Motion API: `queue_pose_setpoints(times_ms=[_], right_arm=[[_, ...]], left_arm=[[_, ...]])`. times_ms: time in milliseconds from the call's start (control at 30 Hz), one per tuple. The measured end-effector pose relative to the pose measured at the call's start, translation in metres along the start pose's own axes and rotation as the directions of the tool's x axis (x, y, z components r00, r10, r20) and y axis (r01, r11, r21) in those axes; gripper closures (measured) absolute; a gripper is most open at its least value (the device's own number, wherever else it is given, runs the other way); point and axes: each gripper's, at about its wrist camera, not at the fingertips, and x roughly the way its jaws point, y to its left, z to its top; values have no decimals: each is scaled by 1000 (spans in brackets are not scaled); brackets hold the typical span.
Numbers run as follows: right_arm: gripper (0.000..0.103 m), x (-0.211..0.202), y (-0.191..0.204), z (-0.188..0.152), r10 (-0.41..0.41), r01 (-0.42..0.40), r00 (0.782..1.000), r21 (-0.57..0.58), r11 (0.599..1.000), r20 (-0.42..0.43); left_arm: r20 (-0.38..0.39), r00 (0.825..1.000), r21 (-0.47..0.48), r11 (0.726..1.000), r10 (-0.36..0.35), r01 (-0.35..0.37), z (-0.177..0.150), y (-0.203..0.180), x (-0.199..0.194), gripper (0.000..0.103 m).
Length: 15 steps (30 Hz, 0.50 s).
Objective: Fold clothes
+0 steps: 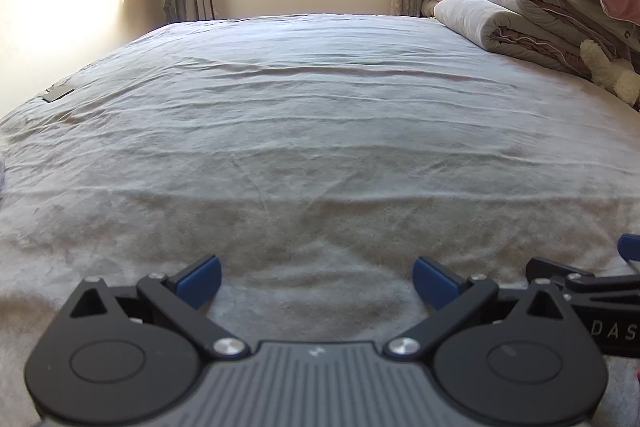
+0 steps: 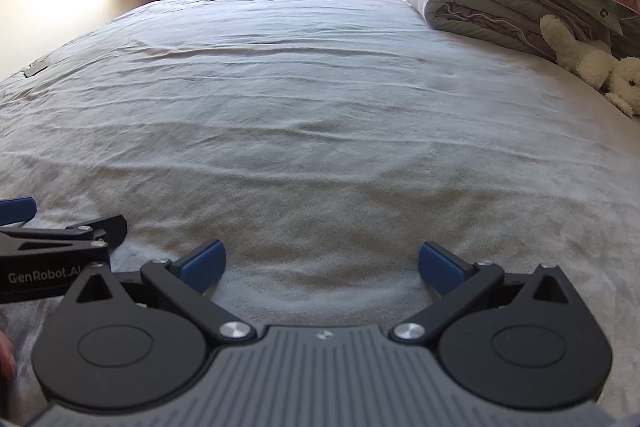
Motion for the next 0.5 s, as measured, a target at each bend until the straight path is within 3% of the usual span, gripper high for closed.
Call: queue_pose_setpoints(times_ms=[500], right_arm=[[0, 1, 0, 0, -4, 4, 1000, 5, 1000, 2]], left_arm=[[2, 1000, -2, 1000, 6, -6, 0, 0, 0, 1]])
